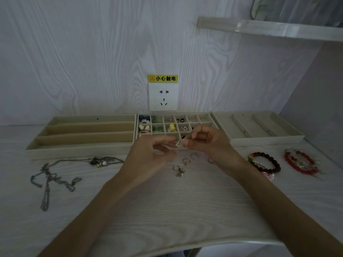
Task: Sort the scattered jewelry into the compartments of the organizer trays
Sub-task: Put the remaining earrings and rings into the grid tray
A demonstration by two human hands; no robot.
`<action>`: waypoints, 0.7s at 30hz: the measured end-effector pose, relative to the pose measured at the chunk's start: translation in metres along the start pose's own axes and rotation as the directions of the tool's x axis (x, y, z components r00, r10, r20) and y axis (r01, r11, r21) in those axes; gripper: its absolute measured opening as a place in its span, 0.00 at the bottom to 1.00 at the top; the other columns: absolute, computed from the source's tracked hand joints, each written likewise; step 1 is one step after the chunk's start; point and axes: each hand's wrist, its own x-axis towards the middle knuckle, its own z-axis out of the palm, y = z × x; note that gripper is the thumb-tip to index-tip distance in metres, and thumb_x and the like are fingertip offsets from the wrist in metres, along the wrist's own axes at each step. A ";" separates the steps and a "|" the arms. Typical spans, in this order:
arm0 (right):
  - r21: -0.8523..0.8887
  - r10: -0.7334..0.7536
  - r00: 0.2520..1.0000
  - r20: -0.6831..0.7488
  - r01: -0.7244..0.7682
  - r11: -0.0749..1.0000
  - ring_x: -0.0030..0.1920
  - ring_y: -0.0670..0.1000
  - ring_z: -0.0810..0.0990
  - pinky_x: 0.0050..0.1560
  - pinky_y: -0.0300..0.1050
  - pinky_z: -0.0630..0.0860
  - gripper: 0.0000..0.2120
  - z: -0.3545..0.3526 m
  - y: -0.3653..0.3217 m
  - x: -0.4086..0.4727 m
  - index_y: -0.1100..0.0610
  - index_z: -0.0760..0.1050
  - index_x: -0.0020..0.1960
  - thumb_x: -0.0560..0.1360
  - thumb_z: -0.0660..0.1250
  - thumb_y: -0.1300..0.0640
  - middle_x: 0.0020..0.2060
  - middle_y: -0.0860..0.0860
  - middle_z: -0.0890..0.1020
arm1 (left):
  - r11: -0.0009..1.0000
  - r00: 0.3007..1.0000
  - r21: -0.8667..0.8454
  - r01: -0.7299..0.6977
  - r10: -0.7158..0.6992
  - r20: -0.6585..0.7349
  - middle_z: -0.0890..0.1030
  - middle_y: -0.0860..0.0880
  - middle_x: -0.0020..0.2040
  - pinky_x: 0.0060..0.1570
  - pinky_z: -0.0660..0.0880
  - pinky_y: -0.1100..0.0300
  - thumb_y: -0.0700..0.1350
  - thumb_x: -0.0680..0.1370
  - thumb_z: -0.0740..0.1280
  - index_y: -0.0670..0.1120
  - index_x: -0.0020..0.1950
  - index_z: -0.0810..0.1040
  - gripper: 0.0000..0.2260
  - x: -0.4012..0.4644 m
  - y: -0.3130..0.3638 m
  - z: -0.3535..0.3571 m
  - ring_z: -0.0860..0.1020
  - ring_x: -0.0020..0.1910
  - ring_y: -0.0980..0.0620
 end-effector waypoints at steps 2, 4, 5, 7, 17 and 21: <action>-0.037 -0.038 0.999 -0.023 0.037 0.999 0.39 0.46 0.82 0.43 0.35 0.78 0.11 0.002 0.001 0.001 0.57 0.74 0.36 0.67 0.73 0.68 0.36 0.50 0.84 | 0.998 1.000 -0.055 -0.012 0.012 -0.015 0.84 0.58 0.41 0.44 0.75 0.72 0.42 0.72 0.73 0.49 0.52 0.83 0.09 0.000 -0.002 0.002 0.81 0.40 0.62; -0.061 -0.070 0.997 -0.034 0.067 0.996 0.39 0.45 0.82 0.44 0.35 0.78 0.09 0.003 0.001 0.001 0.57 0.75 0.38 0.66 0.74 0.68 0.36 0.50 0.83 | 0.996 0.999 -0.086 -0.034 0.030 -0.044 0.84 0.56 0.40 0.45 0.76 0.70 0.43 0.72 0.72 0.49 0.50 0.84 0.07 0.002 -0.004 0.004 0.82 0.40 0.61; -0.072 -0.081 0.996 -0.032 0.078 0.994 0.39 0.45 0.82 0.44 0.35 0.78 0.09 0.004 0.001 0.001 0.58 0.76 0.39 0.66 0.74 0.67 0.36 0.49 0.83 | 0.995 0.998 -0.090 -0.040 0.035 -0.051 0.84 0.56 0.41 0.45 0.76 0.69 0.43 0.72 0.72 0.49 0.49 0.84 0.07 0.002 -0.005 0.005 0.82 0.41 0.61; -0.094 -0.087 0.996 -0.035 0.083 0.992 0.39 0.44 0.81 0.44 0.34 0.77 0.08 0.004 0.001 0.002 0.59 0.77 0.42 0.66 0.74 0.67 0.37 0.49 0.83 | 0.995 0.997 -0.089 -0.052 0.047 -0.055 0.84 0.58 0.41 0.46 0.76 0.69 0.44 0.73 0.72 0.52 0.47 0.83 0.05 0.003 -0.006 0.008 0.81 0.41 0.62; -0.320 -0.027 0.999 -0.032 0.015 0.947 0.35 0.44 0.81 0.41 0.35 0.78 0.03 -0.016 -0.015 0.008 0.53 0.82 0.44 0.72 0.71 0.55 0.34 0.46 0.84 | 0.983 0.986 0.092 -0.157 0.162 -0.048 0.83 0.59 0.42 0.47 0.78 0.59 0.48 0.74 0.71 0.53 0.49 0.84 0.06 0.029 0.004 0.015 0.80 0.42 0.62; -0.398 -0.070 0.995 -0.074 0.035 0.917 0.37 0.42 0.82 0.43 0.32 0.77 0.05 -0.041 -0.038 0.023 0.55 0.83 0.47 0.72 0.71 0.55 0.37 0.46 0.85 | 0.959 0.970 0.152 -0.241 0.244 -0.003 0.83 0.60 0.40 0.42 0.75 0.69 0.51 0.73 0.71 0.54 0.48 0.84 0.05 0.060 0.030 0.015 0.79 0.39 0.64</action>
